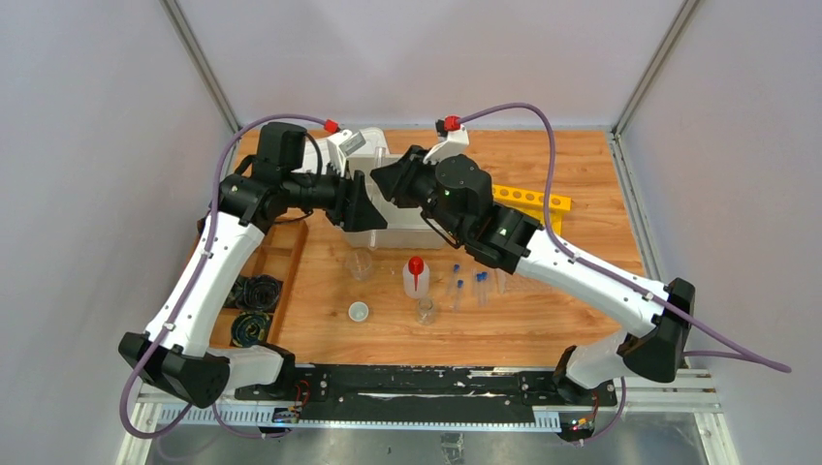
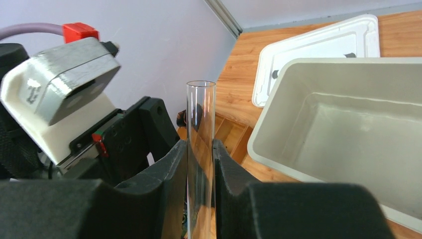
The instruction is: Organize the chemistry lab equipment
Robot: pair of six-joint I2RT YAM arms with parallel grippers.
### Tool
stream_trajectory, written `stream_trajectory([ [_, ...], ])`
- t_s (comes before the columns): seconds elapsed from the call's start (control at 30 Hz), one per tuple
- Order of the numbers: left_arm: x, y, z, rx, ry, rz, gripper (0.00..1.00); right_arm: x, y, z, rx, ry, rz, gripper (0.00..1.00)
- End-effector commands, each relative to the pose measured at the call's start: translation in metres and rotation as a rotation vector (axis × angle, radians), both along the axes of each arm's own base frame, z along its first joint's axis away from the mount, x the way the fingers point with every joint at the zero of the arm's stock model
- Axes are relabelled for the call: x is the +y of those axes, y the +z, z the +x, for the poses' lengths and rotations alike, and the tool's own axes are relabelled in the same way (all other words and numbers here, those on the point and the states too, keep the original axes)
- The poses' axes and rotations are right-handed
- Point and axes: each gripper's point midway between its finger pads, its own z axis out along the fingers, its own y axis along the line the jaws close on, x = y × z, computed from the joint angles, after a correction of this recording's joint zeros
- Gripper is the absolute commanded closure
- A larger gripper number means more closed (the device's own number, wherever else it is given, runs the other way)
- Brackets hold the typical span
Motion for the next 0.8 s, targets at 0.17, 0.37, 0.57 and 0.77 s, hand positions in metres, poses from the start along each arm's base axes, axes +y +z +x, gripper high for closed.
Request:
stream_trajectory([
  [0.17, -0.004, 0.003, -0.004, -0.002, -0.031, -0.025, 0.74, -0.003, 0.031, -0.004, -0.102, -0.065, 0.039, 1.0],
  [0.37, 0.001, 0.009, -0.008, -0.086, -0.047, -0.013, 0.85, -0.016, 0.013, -0.004, -0.045, -0.071, -0.054, 0.55],
  [0.57, 0.007, 0.011, -0.015, -0.211, -0.085, 0.012, 0.87, -0.009, 0.007, -0.014, 0.012, 0.107, -0.2, 0.44],
  [0.77, 0.011, 0.005, -0.02, -0.256, -0.111, 0.028, 0.88, 0.003, 0.01, -0.018, 0.039, 0.232, -0.302, 0.46],
])
